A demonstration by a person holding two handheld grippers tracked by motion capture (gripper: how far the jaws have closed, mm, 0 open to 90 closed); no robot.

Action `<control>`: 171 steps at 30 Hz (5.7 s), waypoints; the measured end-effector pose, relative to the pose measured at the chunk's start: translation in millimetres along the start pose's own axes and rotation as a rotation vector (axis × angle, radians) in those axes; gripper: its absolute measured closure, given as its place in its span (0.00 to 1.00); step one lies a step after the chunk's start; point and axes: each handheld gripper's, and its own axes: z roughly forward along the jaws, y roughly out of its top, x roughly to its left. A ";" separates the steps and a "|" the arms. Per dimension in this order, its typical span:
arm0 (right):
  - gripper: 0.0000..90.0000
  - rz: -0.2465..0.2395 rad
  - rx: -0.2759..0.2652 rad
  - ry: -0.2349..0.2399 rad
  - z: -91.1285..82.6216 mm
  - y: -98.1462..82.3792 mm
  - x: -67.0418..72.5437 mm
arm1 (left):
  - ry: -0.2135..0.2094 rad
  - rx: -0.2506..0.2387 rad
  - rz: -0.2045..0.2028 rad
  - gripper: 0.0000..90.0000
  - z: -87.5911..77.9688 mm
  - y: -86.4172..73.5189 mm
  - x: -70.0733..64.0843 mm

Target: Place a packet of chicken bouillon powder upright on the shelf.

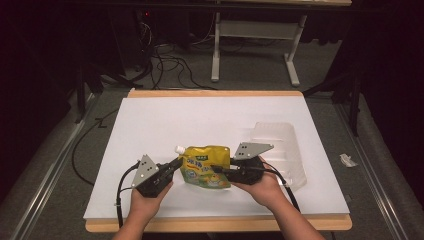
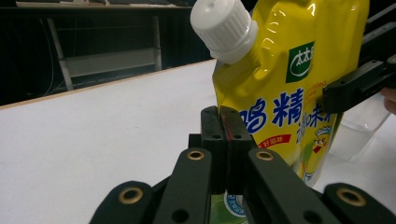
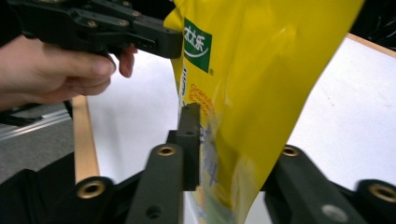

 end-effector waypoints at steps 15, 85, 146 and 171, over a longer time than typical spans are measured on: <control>1.00 0.074 -0.044 0.014 5.5 -5.0 4.5 | 0.091 0.059 -0.008 0.58 -14.4 -3.6 -3.9; 1.00 0.083 -0.357 -0.161 -149.1 -13.0 -49.4 | 0.189 0.212 -0.031 0.25 -6.5 -21.1 11.5; 1.00 0.197 -0.365 -0.224 -180.2 -55.6 -57.6 | 0.172 0.201 -0.018 0.26 -6.6 -19.0 9.9; 1.00 0.234 -0.289 -0.300 -158.4 -85.5 -66.1 | 0.165 0.207 -0.013 0.26 -5.5 -19.4 9.1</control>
